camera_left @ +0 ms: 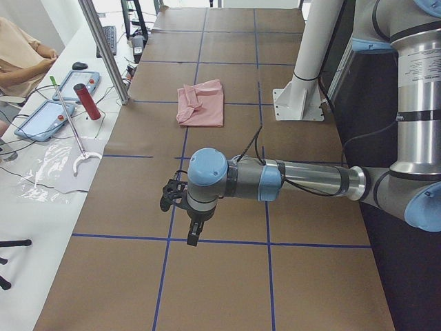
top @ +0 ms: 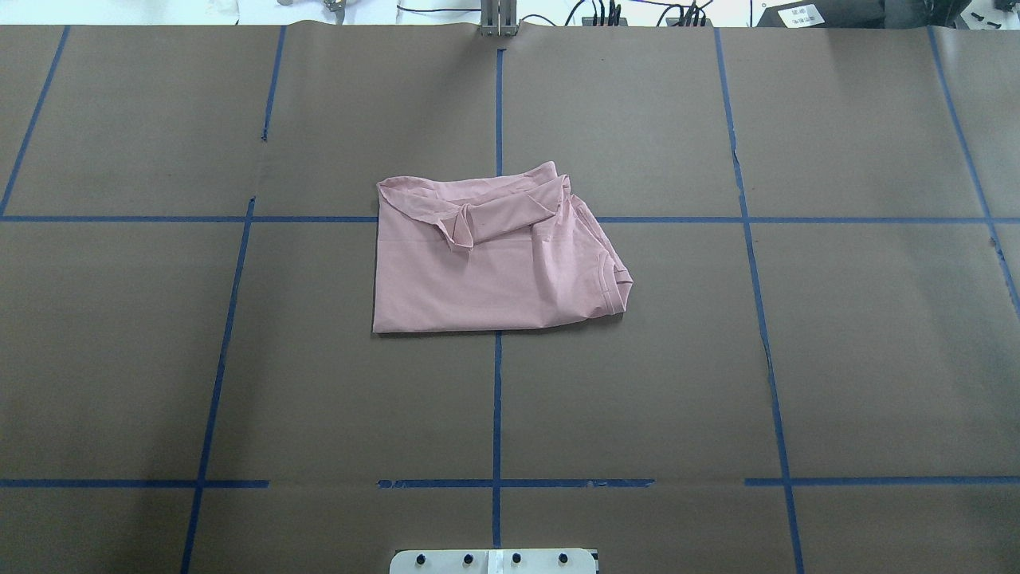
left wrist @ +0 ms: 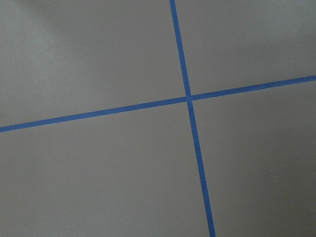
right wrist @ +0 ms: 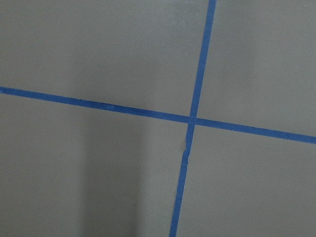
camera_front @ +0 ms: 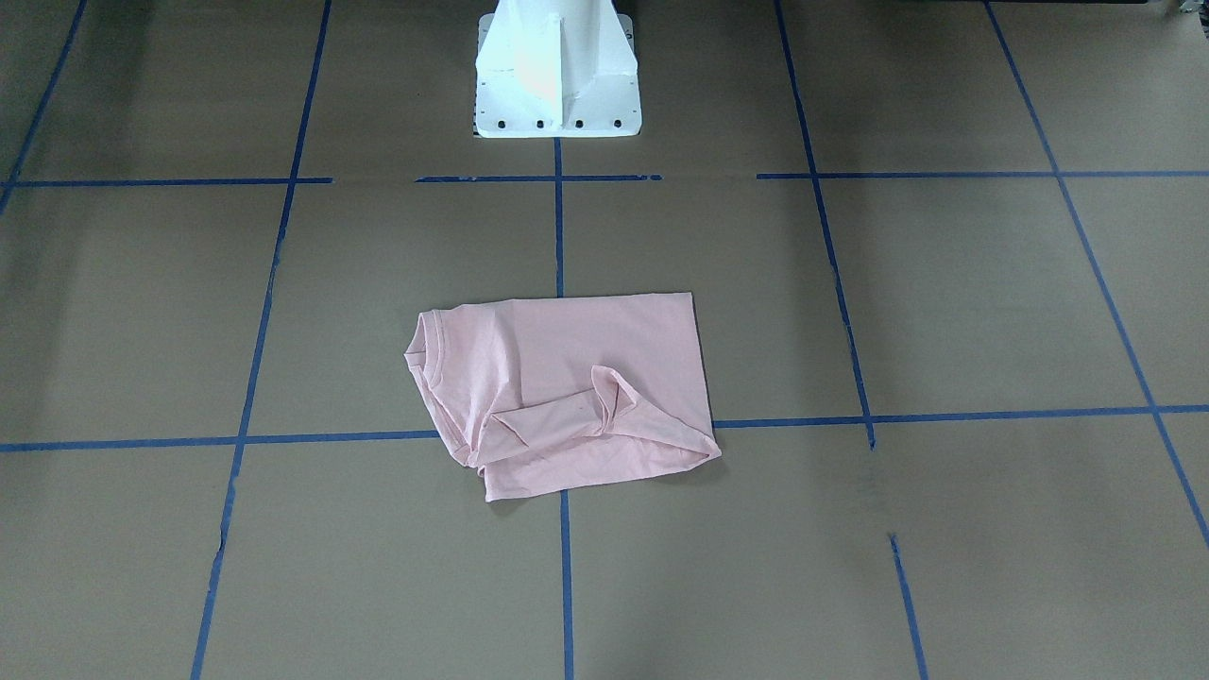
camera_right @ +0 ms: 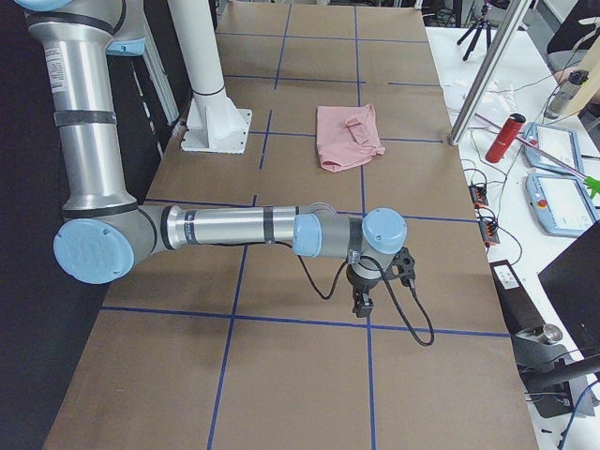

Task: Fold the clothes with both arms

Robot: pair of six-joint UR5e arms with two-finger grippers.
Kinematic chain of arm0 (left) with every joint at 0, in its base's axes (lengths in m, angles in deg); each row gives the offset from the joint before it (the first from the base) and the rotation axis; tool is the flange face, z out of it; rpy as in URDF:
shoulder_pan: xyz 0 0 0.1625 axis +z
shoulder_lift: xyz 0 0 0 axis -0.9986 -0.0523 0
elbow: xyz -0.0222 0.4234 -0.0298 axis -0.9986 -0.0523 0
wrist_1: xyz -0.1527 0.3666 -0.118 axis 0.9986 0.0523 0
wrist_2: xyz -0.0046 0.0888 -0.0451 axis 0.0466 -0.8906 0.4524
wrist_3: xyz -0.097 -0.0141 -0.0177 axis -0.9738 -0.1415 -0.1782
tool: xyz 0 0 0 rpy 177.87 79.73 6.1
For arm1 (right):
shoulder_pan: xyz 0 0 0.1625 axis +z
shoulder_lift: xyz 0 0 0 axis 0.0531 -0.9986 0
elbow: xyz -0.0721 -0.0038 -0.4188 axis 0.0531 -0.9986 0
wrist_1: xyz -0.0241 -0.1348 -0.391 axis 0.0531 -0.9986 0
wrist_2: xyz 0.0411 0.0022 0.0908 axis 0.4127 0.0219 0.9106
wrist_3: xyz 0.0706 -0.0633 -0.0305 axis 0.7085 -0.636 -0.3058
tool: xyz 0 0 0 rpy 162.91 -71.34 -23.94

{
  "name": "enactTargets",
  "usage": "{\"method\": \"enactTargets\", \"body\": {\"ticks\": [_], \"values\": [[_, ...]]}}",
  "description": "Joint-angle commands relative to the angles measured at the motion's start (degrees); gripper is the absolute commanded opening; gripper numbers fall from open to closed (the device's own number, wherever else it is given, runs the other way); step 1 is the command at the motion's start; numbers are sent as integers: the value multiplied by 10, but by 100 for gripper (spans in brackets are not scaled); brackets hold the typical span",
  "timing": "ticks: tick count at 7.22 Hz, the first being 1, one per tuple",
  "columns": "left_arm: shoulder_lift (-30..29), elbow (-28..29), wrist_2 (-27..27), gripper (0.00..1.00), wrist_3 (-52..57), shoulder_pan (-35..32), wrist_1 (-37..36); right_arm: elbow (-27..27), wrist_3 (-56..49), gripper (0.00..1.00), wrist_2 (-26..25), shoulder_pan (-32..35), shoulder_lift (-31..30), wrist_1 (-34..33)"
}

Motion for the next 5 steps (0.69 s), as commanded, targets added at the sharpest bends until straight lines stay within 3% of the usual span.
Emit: {"method": "enactTargets", "body": {"ticks": [1,3,5], "values": [[2,4,0,100,-13,6,22,-2,-4,100,7,-5,0,1],[-3,-5,-5,100,-82,6,22,-2,2,100,12,-5,0,1],[1,-10,-5,100,-104,50,18,1,3,100,8,-5,-4,2]]}}
